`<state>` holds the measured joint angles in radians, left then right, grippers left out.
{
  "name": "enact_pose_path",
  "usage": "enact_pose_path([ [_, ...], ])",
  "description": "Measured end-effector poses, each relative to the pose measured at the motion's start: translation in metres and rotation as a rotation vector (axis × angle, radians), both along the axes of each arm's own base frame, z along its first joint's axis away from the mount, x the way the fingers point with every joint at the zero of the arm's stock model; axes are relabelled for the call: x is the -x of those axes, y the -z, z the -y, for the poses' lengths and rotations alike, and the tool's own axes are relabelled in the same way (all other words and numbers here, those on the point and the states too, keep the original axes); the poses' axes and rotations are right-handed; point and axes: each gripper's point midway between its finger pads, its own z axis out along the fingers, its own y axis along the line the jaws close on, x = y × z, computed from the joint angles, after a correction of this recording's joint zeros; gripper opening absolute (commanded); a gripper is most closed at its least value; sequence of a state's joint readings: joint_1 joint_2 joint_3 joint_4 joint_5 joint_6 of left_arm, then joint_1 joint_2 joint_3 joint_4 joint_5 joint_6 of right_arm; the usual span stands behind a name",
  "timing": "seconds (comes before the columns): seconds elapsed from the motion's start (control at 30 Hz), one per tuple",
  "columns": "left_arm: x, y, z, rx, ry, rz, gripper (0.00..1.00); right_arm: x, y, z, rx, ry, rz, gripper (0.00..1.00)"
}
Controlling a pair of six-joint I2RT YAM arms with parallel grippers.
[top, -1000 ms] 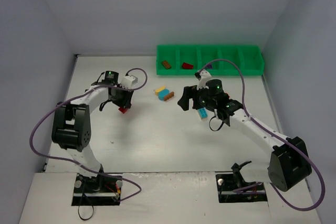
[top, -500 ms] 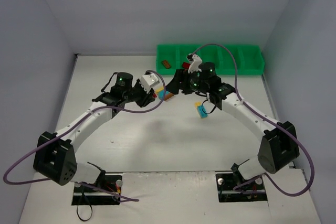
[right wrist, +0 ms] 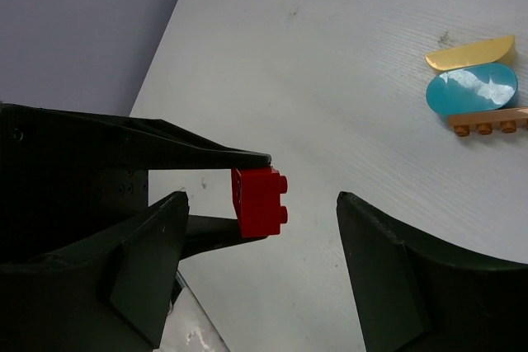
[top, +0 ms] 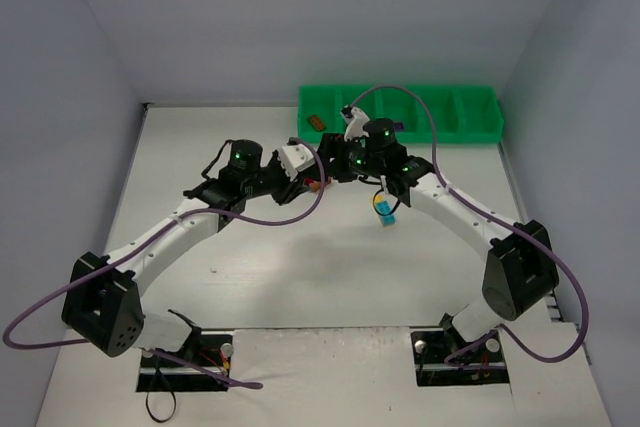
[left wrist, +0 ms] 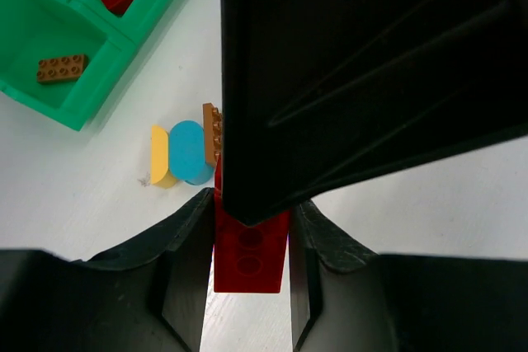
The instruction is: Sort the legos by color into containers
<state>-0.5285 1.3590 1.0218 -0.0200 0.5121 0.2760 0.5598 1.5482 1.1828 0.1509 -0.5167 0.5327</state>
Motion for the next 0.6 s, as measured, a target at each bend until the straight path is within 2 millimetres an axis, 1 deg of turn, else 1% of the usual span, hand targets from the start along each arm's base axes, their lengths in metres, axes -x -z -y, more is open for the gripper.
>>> enact_pose_path([
  [0.17, -0.001, -0.004, 0.001, 0.009, 0.004, 0.011, 0.08, 0.001, 0.002, -0.002, 0.001, -0.004, -0.006, 0.68],
  [0.37, -0.001, -0.008, 0.004, 0.017, 0.014, 0.021, 0.08, 0.001, 0.003, -0.002, 0.003, -0.004, -0.007, 0.62],
  [0.47, 0.000, -0.010, 0.007, 0.019, 0.021, 0.028, 0.08, 0.001, 0.007, -0.003, 0.008, -0.006, -0.015, 0.54],
  [0.53, 0.001, -0.010, 0.008, 0.020, 0.027, 0.029, 0.08, 0.001, 0.012, -0.005, 0.014, -0.010, -0.024, 0.46],
  [0.57, 0.001, -0.011, 0.009, 0.020, 0.027, 0.030, 0.08, 0.001, 0.014, -0.006, 0.017, -0.011, -0.027, 0.44],
  [0.6, 0.001, -0.011, 0.009, 0.021, 0.028, 0.032, 0.08, 0.000, 0.016, -0.006, 0.020, -0.012, -0.032, 0.37],
])
